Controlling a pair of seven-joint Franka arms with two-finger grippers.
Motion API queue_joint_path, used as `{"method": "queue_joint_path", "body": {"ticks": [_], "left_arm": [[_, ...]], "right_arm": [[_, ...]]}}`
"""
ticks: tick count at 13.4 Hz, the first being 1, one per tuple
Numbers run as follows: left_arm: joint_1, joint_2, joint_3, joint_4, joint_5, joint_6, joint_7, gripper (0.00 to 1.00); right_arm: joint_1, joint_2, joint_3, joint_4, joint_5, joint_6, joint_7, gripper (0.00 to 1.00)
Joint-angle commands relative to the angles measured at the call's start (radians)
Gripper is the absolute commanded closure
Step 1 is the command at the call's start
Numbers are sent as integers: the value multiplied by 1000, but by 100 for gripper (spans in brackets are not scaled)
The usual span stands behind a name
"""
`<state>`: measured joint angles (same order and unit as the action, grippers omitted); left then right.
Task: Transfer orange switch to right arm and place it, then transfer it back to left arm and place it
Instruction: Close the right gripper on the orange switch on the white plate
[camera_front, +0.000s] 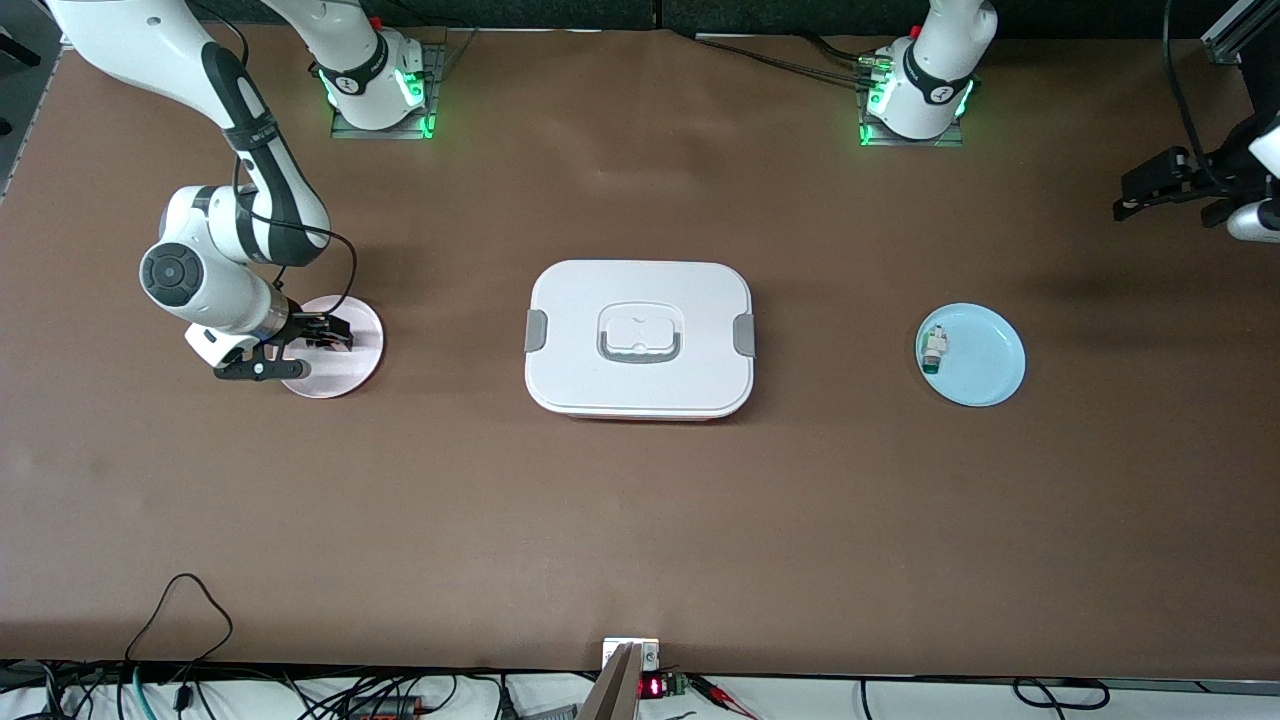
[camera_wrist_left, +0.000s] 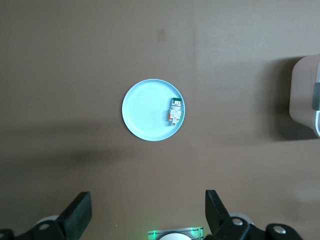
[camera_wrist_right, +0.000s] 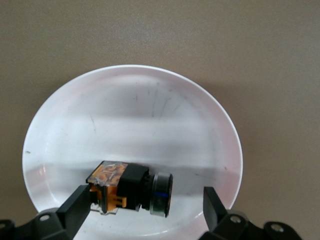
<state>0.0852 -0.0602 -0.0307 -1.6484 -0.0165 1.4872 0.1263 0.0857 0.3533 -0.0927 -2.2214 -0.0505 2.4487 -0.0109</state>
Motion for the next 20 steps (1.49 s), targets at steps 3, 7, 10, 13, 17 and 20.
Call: {"method": "queue_joint_path", "body": {"ticks": [3,7,10,13,17,20], "left_arm": [[-53,-21,15,1,26,-5,1,0],[-50,-21,15,1,26,-5,1,0],[-47,-21,15,1,26,-4,1,0],[-45,-21,15,1,26,-4,1,0],[-42,-21,14,1,27,-4,7,0],[-41,-21,14,1,26,1,33,0]], "right_arm": [[5,7,2,11,-9,4,14,0],[14,13,2,25,-11,1,5,0],[19,16,4,25,-11,1,-1,0],[28,35,2,25,-9,7,0,0],[26,35,2,23,-14,6,-9,0],[26,47,2,23,-15,6,-9,0]]}}
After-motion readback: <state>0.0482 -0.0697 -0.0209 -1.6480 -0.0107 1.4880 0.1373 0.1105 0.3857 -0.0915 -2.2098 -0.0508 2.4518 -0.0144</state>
